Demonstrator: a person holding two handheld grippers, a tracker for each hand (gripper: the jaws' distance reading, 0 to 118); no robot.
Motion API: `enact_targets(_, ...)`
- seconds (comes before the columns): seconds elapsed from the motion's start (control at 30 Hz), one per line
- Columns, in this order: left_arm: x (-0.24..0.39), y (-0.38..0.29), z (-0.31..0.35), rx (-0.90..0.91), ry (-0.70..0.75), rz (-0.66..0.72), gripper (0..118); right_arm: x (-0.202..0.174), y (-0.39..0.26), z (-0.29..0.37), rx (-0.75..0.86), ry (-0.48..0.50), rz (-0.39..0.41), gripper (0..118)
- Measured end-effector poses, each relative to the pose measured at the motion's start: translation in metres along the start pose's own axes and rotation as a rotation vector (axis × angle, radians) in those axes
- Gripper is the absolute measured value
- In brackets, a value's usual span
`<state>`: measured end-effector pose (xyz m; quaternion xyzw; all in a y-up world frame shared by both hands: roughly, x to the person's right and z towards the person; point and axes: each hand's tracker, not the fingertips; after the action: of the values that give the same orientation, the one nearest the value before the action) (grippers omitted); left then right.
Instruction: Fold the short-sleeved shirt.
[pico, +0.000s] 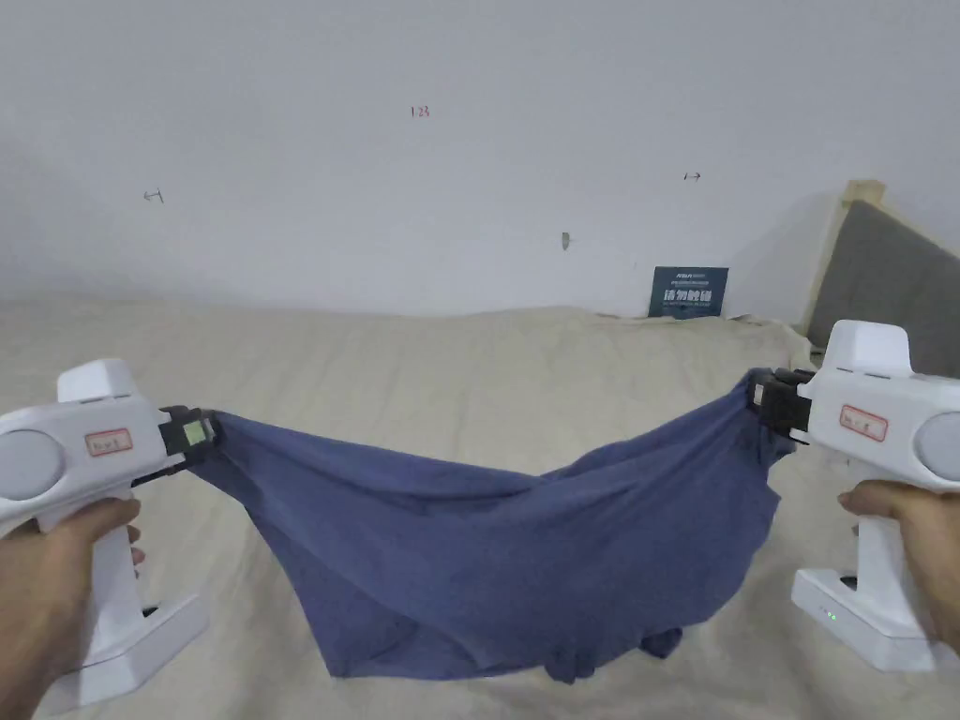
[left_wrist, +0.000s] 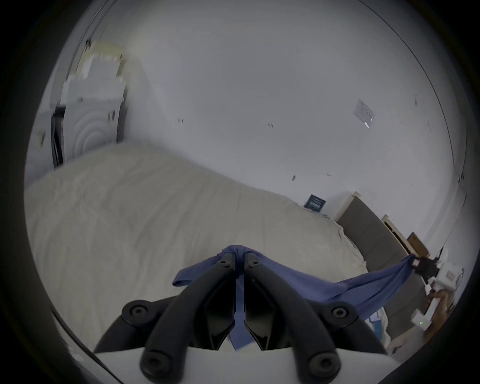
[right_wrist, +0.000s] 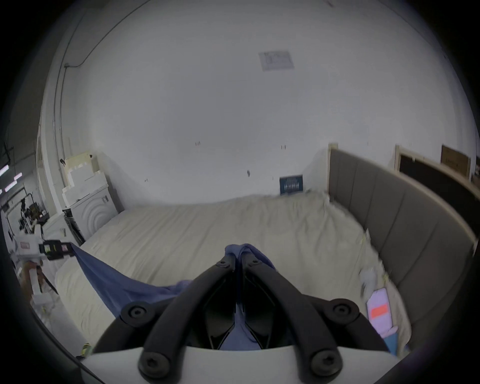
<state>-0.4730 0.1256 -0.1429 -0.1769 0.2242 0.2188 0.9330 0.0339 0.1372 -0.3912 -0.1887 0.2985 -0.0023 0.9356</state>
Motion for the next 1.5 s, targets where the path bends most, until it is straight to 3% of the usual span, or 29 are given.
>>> enact_targets(0.27, 0.034, 0.113, -0.007, 0.149, 0.084, -0.123, 2, 0.004, 0.099, -0.015, 0.120, 0.001, -0.015, 1)
enact_targets(0.5, 0.029, 0.117, -0.036, 0.155, 0.125, -0.148, 2, 0.001, 0.085, -0.045, 0.113, -0.020, -0.015, 1)
enact_targets(0.77, -0.028, 0.010, -0.091, -0.040, 0.184, -0.087, 2, 0.000, -0.035, -0.087, -0.097, -0.036, -0.040, 1)
enact_targets(1.03, -0.104, -0.147, -0.084, -0.307, 0.269, -0.032, 2, 0.000, -0.191, -0.075, -0.330, -0.042, -0.158, 1)
enact_targets(1.27, -0.125, -0.239, -0.012, -0.446, 0.298, 0.006, 2, 0.005, -0.280, -0.013, -0.433, -0.073, -0.245, 1)
enact_targets(1.5, -0.131, -0.260, 0.053, -0.438, 0.312, 0.038, 2, 0.007, -0.309, 0.046, -0.415, -0.062, -0.285, 1)
